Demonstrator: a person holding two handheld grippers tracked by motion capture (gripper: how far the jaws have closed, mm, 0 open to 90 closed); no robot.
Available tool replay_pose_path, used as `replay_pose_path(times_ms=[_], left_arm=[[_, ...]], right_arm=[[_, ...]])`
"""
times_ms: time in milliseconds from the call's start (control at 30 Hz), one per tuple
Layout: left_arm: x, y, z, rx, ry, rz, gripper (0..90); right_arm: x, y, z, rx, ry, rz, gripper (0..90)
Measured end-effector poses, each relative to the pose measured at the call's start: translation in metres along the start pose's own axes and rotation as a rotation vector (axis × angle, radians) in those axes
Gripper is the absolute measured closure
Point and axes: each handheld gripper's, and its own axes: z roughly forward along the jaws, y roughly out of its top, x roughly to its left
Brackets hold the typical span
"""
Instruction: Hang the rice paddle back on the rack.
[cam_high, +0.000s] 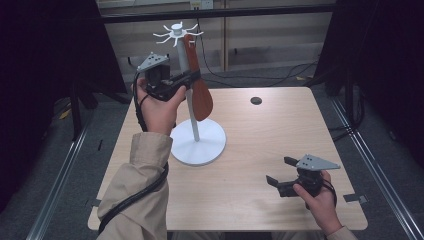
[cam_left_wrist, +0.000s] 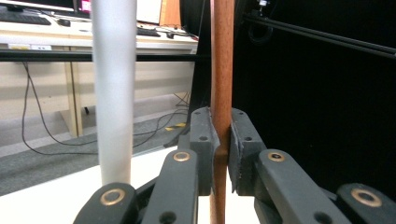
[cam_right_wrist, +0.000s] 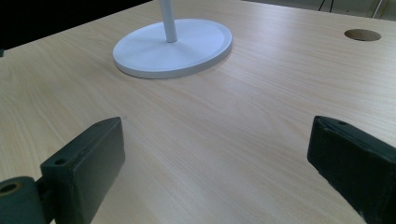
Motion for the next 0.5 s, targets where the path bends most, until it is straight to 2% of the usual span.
replay_pose_path(times_ms=[200, 500], left_arm=[[0.0036, -0.0015, -0.0005, -0.002, 0.007, 0.011, 81.3], [0.0064, -0.0034, -0.0005, -0.011, 0.005, 0.006, 78.2]], right_arm=[[-0.0001, 0.0002, -0.0001, -0.001, 0.002, 0.000, 3.6], [0.0008, 0.0005, -0.0002, 0.000, 0.001, 0.000, 3.6]])
